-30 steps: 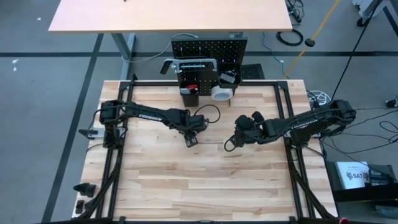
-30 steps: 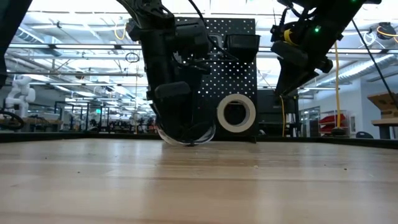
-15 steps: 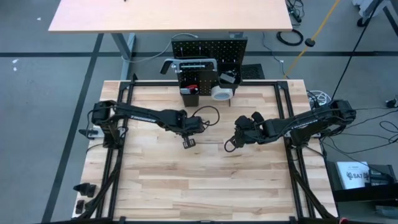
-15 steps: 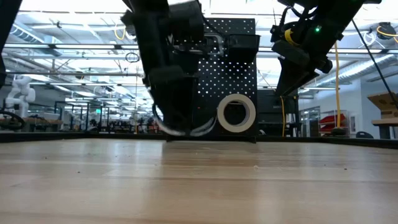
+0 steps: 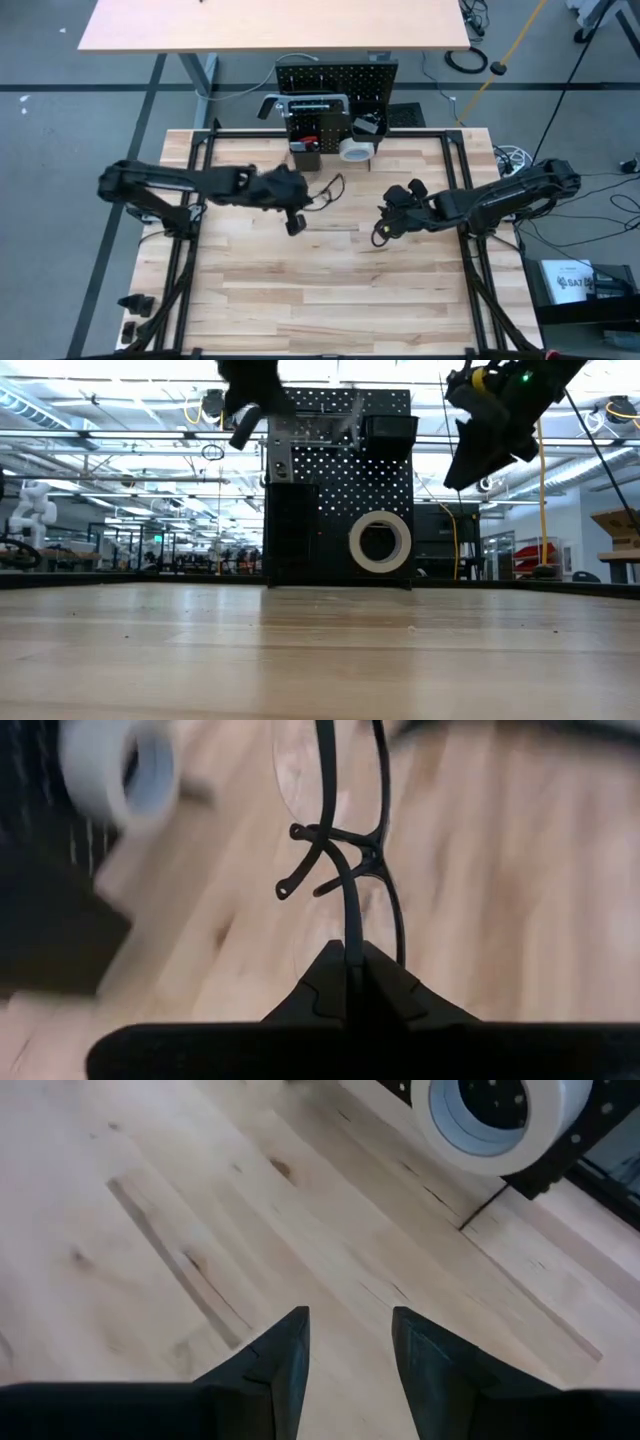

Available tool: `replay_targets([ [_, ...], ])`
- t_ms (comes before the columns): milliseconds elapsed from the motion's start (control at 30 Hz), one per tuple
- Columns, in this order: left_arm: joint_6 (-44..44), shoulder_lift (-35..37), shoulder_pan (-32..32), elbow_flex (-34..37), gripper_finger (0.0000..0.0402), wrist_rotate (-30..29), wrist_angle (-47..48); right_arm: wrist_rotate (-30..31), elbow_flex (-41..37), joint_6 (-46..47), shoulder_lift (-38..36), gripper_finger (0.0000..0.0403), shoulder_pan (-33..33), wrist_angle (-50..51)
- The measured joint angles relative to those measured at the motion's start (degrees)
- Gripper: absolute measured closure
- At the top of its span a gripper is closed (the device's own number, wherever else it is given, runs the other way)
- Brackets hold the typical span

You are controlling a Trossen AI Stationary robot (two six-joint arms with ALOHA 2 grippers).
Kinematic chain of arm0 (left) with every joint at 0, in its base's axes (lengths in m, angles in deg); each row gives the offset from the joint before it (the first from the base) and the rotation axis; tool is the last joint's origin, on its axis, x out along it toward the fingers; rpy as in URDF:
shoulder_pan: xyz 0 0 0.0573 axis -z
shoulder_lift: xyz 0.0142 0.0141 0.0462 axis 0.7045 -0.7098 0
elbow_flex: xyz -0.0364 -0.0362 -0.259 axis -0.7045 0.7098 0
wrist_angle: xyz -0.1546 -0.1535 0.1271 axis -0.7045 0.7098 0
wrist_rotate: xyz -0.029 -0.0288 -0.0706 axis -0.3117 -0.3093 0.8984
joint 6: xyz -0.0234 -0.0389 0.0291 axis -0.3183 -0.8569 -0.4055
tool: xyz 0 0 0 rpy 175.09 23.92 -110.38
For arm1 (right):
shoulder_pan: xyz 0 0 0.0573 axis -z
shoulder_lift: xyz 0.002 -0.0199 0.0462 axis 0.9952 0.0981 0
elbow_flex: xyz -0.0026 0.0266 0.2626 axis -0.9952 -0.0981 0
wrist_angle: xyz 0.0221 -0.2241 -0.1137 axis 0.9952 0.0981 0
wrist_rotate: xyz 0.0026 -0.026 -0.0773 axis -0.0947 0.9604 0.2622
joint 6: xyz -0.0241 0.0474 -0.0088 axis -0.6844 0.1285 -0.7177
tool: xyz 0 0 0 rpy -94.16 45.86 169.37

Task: Hang tools onto peg board
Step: Put the black safety glasses into the right black tool bin

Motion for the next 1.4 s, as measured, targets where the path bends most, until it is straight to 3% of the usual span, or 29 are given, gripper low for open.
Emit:
replay_targets([
  [100,-0.2,3.2,-0.3,0.0,0.0394,2.2,-7.4,0.1,0.0,0.0,-0.4,0.0264,-0.5,-0.9],
  [333,-1.3,4.8,-1.8,0.0,0.0394,15.1,-23.6,0.9,0.0,-5.6,0.0,0.0264,-1.8,-6.7],
  [500,1.4,5.7,-1.6,2.3,0.0394,15.8,-28.6,7.1,0.0,-17.6,-0.9,0.0264,-7.7,-17.1],
  [633,0.6,9.4,-1.9,9.0,0.0394,15.9,-39.3,13.8,0.0,-22.7,-3.9,0.0264,-12.7,-21.0],
  [700,-1.8,10.5,-2.6,13.3,0.0394,16.7,-47.4,16.1,0.0,-23.9,-5.5,0.0264,-14.7,-22.5],
  [833,-10.1,9.8,-3.3,21.7,0.0394,20.4,-73.9,20.0,0.0,-27.0,-6.1,0.0264,-17.3,-26.2],
  [900,-14.4,8.0,-3.2,24.4,0.0394,20.5,-86.9,21.0,0.0,-29.0,-5.9,0.0264,-17.8,-28.8],
  [1000,-22.3,3.6,-3.2,26.5,0.0394,16.9,-98.6,21.1,0.0,-31.8,-5.3,0.0264,-17.9,-32.2],
  [1100,-28.9,-0.6,-3.5,25.9,0.0394,13.9,-104.0,21.1,0.0,-31.9,-5.3,0.0264,-17.9,-32.8],
  [1233,-34.4,-4.2,-4.3,25.2,0.0394,13.9,-104.0,21.1,0.0,-31.6,-5.2,0.0264,-17.9,-34.1],
  [1400,-35.3,-5.5,-4.9,25.2,0.0394,12.6,-104.5,21.0,0.0,-35.4,-3.1,0.0264,-18.2,-39.3],
])
